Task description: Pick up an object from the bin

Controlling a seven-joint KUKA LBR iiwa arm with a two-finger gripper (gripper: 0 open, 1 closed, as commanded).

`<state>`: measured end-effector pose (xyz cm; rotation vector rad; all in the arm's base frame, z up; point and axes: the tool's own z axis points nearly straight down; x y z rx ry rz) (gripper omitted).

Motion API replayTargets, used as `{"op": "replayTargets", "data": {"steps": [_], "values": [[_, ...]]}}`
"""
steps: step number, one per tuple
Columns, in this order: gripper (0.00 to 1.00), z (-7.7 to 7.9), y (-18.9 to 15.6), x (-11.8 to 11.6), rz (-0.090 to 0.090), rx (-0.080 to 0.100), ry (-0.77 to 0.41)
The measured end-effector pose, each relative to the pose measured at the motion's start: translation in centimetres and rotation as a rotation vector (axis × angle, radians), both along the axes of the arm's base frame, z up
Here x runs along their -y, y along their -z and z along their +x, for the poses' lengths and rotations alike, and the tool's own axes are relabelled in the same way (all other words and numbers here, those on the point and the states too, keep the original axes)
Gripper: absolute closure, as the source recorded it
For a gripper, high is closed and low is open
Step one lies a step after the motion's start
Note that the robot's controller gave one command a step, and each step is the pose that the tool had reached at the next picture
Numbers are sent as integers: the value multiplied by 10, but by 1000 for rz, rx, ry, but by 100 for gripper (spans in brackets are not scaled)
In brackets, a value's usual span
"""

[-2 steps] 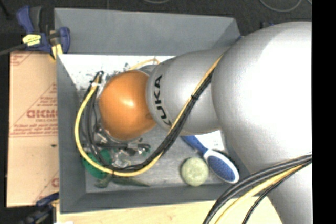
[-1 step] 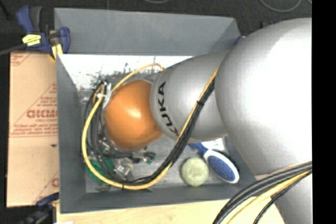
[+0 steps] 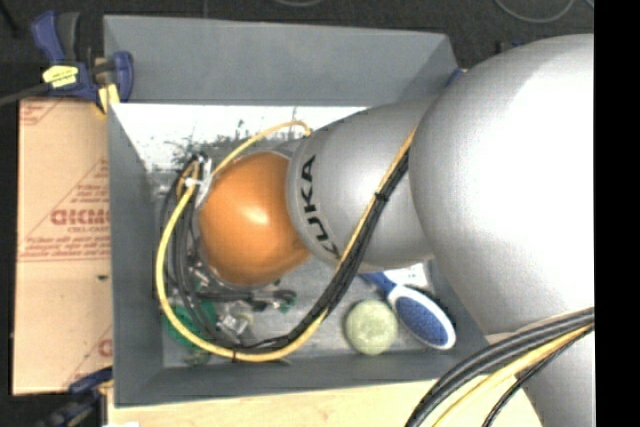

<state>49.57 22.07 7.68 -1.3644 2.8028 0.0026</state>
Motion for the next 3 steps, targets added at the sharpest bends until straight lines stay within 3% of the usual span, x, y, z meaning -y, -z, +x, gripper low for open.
{"op": "replayTargets", "data": {"steps": [3], "values": [[100, 1, -17, -1, -6, -12, 3]]}}
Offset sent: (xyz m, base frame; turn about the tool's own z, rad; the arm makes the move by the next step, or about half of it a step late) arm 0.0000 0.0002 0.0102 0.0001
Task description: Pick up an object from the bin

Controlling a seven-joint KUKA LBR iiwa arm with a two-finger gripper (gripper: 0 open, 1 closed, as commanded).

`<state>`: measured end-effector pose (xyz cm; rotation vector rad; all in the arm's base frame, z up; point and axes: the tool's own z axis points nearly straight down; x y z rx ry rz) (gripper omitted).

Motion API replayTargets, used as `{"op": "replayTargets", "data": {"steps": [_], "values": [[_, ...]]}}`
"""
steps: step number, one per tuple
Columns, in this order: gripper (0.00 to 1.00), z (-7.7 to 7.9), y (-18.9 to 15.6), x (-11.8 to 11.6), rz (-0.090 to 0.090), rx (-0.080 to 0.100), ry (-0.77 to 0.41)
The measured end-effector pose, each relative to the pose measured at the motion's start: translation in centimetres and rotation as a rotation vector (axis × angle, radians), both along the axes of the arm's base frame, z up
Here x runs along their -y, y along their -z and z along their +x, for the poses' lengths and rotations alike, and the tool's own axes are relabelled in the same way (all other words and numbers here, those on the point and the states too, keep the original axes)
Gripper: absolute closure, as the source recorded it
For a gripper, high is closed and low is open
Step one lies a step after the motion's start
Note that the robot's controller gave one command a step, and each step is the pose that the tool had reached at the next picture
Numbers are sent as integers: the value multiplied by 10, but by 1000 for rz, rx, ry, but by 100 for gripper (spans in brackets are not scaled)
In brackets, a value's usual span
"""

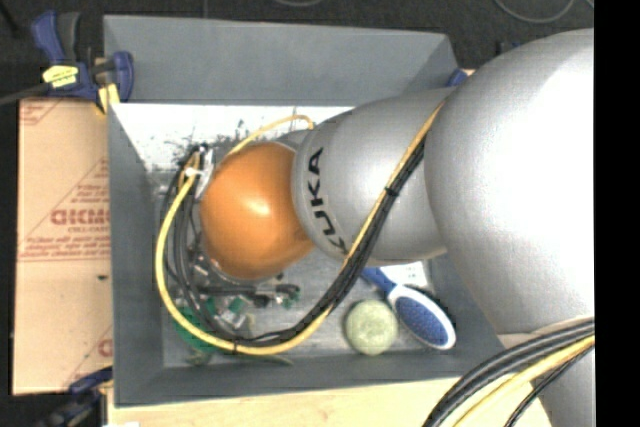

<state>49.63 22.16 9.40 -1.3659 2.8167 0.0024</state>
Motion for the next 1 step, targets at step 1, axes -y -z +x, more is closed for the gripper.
{"op": "replayTargets", "data": {"steps": [1], "values": [[100, -2, -9, 1, -5, -10, 1]]}}
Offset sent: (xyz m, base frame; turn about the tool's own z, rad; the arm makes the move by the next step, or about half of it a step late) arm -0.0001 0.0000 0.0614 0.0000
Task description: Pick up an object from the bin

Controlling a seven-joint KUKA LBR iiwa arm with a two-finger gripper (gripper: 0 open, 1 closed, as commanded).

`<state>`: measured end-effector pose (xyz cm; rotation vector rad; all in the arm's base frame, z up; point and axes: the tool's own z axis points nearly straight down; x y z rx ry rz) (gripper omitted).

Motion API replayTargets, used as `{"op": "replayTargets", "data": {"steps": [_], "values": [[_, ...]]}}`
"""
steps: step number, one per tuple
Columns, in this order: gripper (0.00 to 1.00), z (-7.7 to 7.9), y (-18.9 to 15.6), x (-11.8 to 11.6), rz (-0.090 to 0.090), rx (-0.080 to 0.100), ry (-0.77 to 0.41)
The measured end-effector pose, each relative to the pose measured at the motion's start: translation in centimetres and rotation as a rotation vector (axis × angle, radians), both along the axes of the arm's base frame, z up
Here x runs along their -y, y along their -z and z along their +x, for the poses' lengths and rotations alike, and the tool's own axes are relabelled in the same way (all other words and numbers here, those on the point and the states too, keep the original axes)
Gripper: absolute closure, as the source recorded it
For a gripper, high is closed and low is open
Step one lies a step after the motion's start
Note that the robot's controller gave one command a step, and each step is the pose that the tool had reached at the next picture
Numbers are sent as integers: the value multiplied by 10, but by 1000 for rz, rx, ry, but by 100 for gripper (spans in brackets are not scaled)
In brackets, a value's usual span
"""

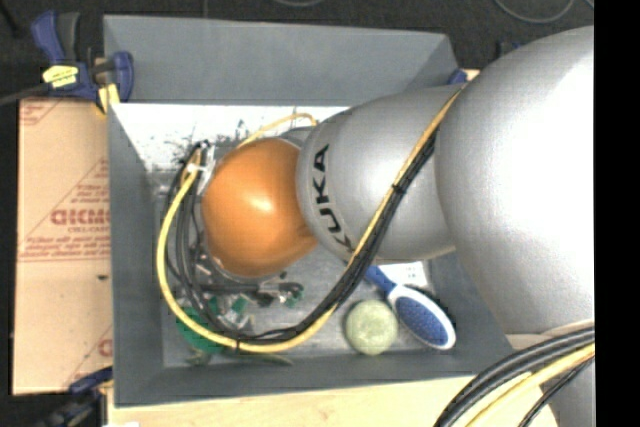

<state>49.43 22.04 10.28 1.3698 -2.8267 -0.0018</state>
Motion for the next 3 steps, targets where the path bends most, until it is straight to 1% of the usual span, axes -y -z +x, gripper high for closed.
{"op": "replayTargets", "data": {"steps": [1, 2, 3], "values": [[100, 0, -17, 0, -1, -1, 2], [100, 1, -31, 0, 1, 3, 3], [100, 1, -39, 0, 0, 1, 4]]}}
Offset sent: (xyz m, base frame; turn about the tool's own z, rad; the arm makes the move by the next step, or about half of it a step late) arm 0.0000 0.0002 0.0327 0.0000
